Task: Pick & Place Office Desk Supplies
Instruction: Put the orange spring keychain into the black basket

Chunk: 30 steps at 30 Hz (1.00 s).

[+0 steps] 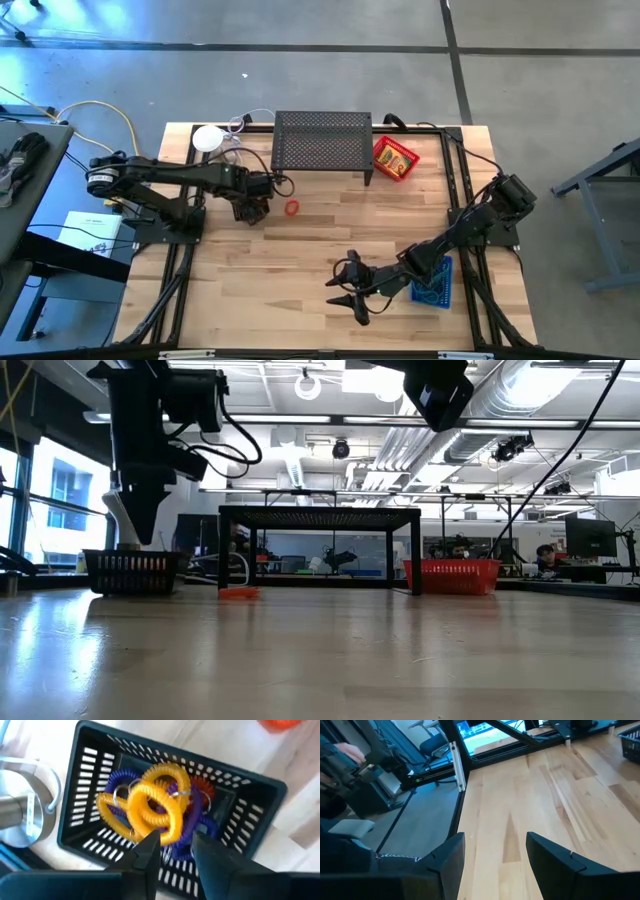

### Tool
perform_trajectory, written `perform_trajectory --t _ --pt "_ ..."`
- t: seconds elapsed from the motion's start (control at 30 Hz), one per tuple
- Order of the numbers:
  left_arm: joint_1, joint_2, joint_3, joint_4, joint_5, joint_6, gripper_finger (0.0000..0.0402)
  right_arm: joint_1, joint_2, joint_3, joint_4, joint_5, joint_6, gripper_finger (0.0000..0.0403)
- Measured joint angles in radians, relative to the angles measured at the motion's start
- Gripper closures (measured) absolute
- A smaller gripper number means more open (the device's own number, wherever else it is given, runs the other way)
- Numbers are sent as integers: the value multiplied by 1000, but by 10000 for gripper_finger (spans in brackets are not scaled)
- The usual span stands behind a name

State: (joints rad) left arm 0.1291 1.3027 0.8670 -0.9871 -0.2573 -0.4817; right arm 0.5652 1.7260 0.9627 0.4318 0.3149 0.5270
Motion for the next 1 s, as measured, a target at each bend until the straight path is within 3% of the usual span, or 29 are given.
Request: perform_trajectory --t 0.23,0.33,0.43,0.57,1.0 --pt "-40 -26 89 -7 16 19 289 1 0 0 -1 -1 -8 204" --pt "-59 -43 92 123 35 142 289 -1 0 0 -1 -1 -8 204" --pt "-65 -38 92 273 164 347 289 -3 0 0 -1 0 -10 204" --pt "-62 17 91 458 261 449 289 -5 0 0 1 0 -23 204" --pt "-90 319 90 564 223 616 289 -2 -2 1 -4 0 -27 204"
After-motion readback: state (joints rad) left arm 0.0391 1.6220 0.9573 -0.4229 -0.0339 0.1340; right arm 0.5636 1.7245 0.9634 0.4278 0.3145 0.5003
